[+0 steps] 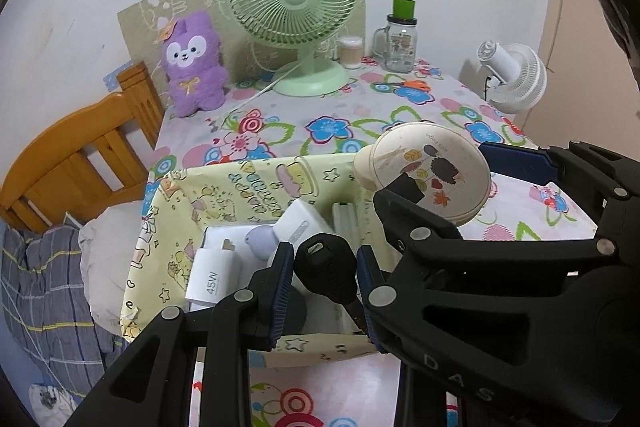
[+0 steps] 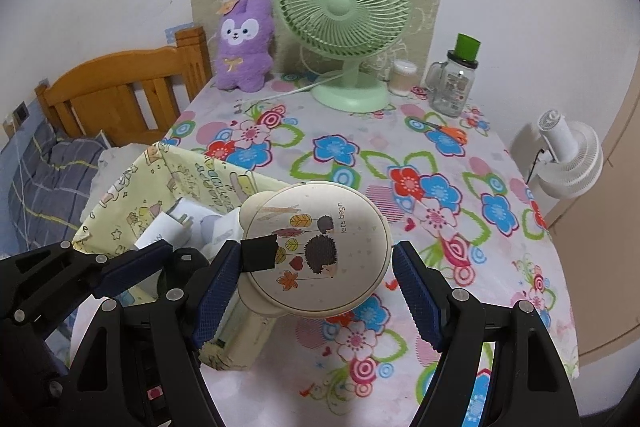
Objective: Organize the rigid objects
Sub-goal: 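Lower and release the key fob into the box while the right tool releases the coaster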
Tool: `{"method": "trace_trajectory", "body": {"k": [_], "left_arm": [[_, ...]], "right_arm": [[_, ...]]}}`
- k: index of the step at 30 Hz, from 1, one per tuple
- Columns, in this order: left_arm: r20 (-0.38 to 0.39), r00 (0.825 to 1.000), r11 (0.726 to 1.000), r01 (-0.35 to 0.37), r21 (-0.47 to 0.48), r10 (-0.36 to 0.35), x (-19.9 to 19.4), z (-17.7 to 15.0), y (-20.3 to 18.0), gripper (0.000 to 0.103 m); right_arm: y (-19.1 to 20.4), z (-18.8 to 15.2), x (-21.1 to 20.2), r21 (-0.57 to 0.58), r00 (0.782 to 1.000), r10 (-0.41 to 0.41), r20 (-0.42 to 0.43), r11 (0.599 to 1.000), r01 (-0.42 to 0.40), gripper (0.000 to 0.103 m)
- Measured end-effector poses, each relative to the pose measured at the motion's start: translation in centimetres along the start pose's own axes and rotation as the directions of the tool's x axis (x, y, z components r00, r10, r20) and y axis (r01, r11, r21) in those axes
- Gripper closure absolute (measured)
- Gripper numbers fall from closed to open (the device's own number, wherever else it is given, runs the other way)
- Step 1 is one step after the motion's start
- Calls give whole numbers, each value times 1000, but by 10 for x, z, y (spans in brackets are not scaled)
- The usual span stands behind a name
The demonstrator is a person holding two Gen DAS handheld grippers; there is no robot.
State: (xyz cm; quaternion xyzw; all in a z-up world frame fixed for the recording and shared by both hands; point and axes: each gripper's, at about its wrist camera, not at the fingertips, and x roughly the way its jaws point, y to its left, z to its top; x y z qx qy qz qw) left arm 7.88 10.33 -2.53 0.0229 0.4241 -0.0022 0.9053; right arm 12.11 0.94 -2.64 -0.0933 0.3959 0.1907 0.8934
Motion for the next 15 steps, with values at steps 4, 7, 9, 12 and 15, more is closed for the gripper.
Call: {"method": "trace_trajectory", "body": {"k": [4,7,9,12,15], "left_arm": [[-8,1000,1000,-4,-15,4,6,0,9,70],[-13,1000,1000,-11,-28,11,12,0,16,70],[-22,1000,999,-11,-38,10,16,-1,21,70],[-34,999,999,-14,-49,13,22,-2,27,70],[-48,999,998,-17,-58,14,28,-3,33,70]], "right_arm": [[8,3,8,-9,1000,19,-10,1000,-19,25],[14,5,12,-10,999,36,-9,999,-36,25],[17,6,15,-14,999,43,-12,999,-43,25],[22,8,21,-24,999,44,-16,999,-44,25],[27,9,28,-29,998,51,-26,998,-52,25]]}}
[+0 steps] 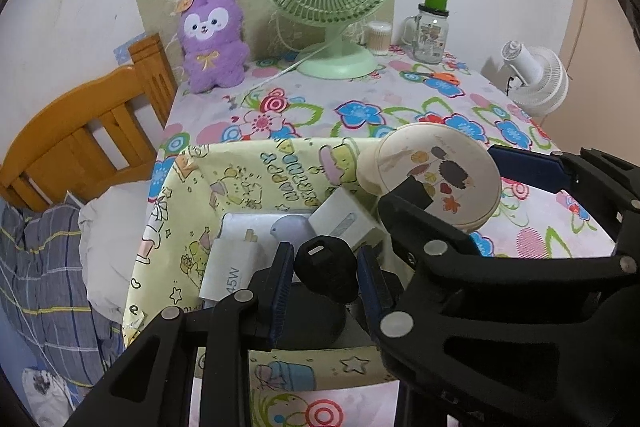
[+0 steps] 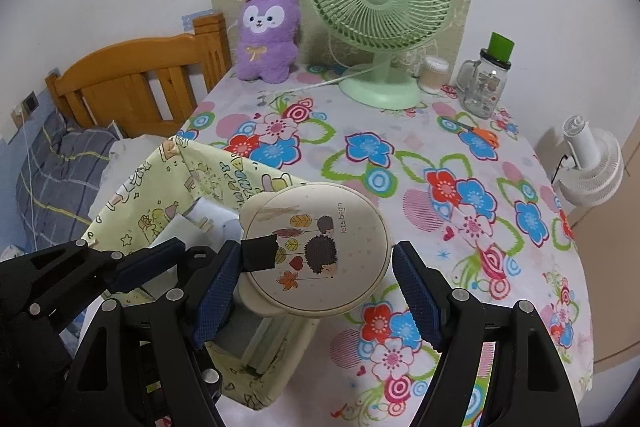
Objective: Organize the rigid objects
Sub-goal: 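Lower and release the key fob into the box while the right tool releases the coaster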
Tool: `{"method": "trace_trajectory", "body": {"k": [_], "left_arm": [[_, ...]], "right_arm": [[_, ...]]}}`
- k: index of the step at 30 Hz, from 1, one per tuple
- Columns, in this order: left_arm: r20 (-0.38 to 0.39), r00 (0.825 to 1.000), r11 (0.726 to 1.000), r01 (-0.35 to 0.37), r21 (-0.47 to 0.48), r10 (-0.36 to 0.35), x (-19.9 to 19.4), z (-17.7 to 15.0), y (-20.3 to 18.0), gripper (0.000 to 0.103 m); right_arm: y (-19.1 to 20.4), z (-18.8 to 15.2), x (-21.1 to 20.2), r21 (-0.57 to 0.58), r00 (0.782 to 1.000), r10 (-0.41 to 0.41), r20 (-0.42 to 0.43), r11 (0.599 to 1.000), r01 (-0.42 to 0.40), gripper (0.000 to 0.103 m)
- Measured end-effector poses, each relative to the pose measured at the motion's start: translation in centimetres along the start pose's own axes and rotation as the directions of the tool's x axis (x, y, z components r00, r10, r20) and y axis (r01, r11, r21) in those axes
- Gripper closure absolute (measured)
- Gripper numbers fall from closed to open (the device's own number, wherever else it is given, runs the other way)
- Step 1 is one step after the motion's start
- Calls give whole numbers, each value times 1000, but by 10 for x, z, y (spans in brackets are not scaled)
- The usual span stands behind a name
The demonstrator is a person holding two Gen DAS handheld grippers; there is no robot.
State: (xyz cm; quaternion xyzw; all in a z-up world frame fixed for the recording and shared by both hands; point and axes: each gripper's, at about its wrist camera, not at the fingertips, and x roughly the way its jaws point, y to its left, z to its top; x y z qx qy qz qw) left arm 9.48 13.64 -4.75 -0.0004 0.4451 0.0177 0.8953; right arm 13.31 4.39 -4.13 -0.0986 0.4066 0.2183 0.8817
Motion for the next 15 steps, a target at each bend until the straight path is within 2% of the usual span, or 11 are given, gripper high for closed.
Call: {"method": "trace_trajectory", "body": {"k": [12,15], "left_arm": [[-41,999,999,-18,-41,17,23,-2,20,69],[-54,998,998,-20,-51,17,27,-3,23,67]], "right_arm": [[11,1,21,-17,999,16,-31,1000,-17,25],[13,1,27,-20,999,21,-39,1000,-22,25]]}}
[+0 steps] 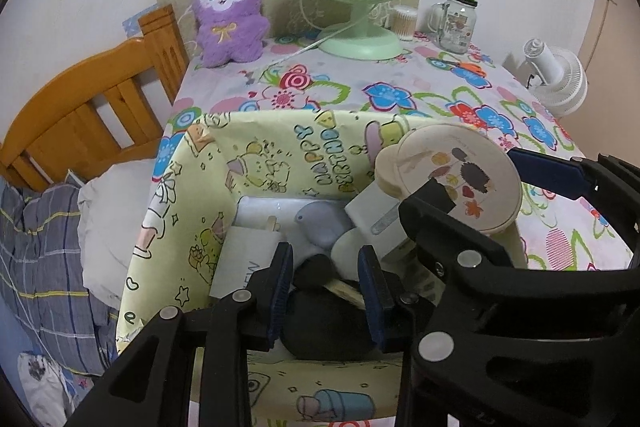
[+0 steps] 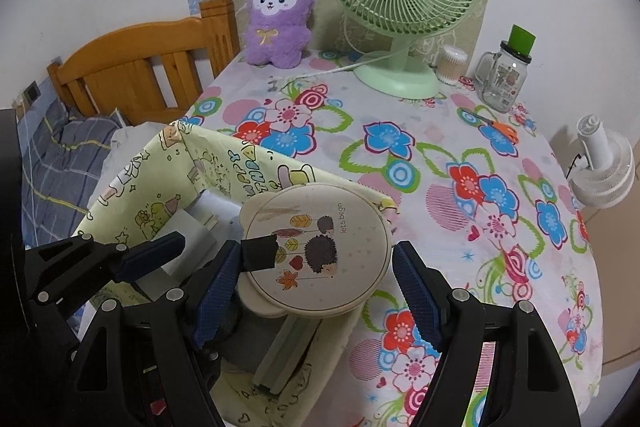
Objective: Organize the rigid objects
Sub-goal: 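Lower and release the key fob into the box while the right tool releases the coaster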
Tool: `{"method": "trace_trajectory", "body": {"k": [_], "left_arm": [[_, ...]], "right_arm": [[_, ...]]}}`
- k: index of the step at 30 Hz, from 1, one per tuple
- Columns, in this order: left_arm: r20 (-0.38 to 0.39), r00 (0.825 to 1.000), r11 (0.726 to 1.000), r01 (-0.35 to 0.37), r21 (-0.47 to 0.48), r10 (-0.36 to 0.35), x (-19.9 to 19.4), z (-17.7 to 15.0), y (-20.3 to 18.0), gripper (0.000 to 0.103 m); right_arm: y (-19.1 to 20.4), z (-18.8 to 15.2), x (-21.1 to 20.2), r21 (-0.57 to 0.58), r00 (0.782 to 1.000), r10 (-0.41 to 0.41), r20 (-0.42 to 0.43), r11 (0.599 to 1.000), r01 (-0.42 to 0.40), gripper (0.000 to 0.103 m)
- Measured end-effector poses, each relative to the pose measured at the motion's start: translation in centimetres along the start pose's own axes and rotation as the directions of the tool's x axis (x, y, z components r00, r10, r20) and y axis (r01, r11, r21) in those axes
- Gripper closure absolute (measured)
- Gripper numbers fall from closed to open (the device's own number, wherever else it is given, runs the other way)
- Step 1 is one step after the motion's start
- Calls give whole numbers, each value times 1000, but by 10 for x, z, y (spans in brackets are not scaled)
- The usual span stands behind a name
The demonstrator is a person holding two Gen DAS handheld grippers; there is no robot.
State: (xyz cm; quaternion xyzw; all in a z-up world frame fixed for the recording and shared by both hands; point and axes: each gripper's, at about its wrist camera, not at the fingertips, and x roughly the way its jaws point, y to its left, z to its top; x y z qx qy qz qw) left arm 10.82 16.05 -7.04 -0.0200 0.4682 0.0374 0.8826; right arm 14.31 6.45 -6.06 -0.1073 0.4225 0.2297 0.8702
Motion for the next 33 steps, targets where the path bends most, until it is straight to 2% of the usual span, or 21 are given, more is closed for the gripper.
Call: {"method": "trace_trajectory", "body": {"k": [4,9,14,22,24,33], "left_arm": [[-11,1000,1000,2,-7,-2,3,-3,3,60],[-4,1000,1000,-24,9,24,-2,-10,0,39],[9,1000,1000,-20,18,20,-7,-14,-2,27],[20,999,1000,-28,8,27,-9,-18,-2,25],[28,999,999,-33,10,33,-13,-19,-2,22],[44,998,999,-43,20,42,-23,-22,-8,18]], "right_arm": [[6,2,4,-24,1000,3,0,1000,-3,25],[11,-1,4,-61,1000,-21,6,998,22,25],[13,-4,-1,-85,1000,-1,13,996,2,25],[17,-8,-3,-101,1000,-5,25,995,8,24],[17,-9,-5,-95,1000,7,30,995,-4,24],[16,-12,-11,-64,998,58,24,996,-57,21]]}}
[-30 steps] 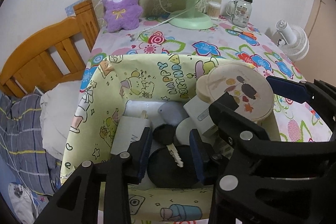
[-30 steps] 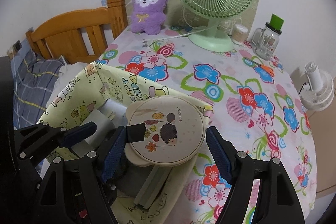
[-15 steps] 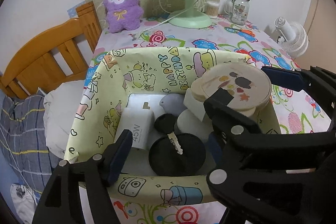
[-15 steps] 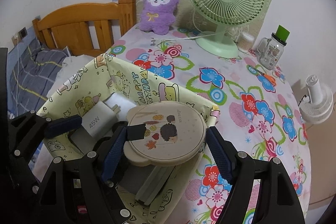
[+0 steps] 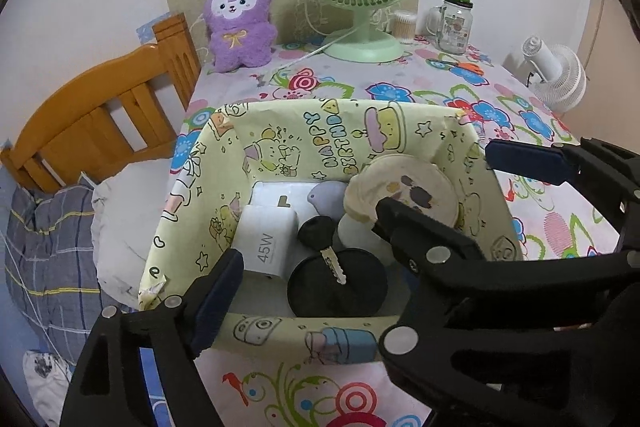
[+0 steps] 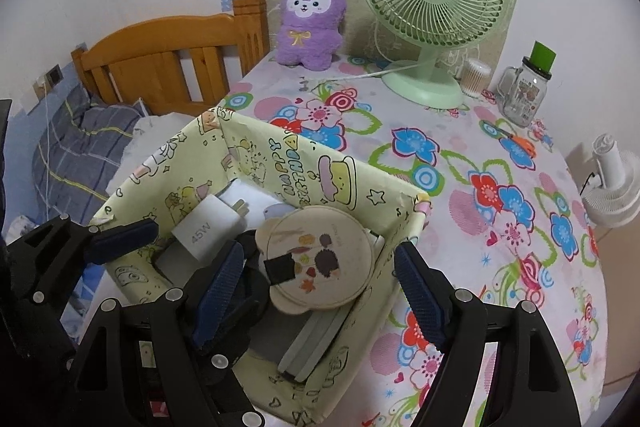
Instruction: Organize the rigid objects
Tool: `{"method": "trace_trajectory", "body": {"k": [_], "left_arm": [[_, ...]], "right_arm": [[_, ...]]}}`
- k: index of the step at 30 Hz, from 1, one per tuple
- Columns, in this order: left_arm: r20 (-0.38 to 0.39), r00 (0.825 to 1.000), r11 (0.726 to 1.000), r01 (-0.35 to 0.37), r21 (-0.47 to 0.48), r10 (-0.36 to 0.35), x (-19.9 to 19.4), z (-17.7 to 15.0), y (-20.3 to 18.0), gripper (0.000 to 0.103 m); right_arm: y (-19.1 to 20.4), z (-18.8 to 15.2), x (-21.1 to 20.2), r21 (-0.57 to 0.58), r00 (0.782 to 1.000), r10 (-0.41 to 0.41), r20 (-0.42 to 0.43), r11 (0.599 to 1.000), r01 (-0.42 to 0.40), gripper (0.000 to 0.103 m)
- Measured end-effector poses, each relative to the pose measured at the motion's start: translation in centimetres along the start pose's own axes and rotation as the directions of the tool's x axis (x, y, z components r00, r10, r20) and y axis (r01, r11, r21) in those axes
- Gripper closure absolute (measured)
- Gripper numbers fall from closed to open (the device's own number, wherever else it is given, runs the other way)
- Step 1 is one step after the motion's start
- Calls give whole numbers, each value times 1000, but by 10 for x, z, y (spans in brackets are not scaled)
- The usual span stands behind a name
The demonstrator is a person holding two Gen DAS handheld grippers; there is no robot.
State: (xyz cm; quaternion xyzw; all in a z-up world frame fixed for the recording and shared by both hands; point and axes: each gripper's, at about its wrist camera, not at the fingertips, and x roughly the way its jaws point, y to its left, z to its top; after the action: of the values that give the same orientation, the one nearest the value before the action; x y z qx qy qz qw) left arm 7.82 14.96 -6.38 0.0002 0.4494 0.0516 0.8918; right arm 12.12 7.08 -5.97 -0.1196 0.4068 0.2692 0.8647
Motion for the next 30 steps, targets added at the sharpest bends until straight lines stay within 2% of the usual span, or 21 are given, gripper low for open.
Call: {"method": "trace_trajectory", "body": {"k": [15,30], "left_arm": [[39,999,999,4,34,-5,-19,-4,-25,14],[92,994,996,50,71,-57,-38,-5,-60,14]], "right_arm": [[-20,-16,-25,50,999,-36,-6,998,36,16],[-56,-38,-52,150,995,-96,-1,984,95,14]]}}
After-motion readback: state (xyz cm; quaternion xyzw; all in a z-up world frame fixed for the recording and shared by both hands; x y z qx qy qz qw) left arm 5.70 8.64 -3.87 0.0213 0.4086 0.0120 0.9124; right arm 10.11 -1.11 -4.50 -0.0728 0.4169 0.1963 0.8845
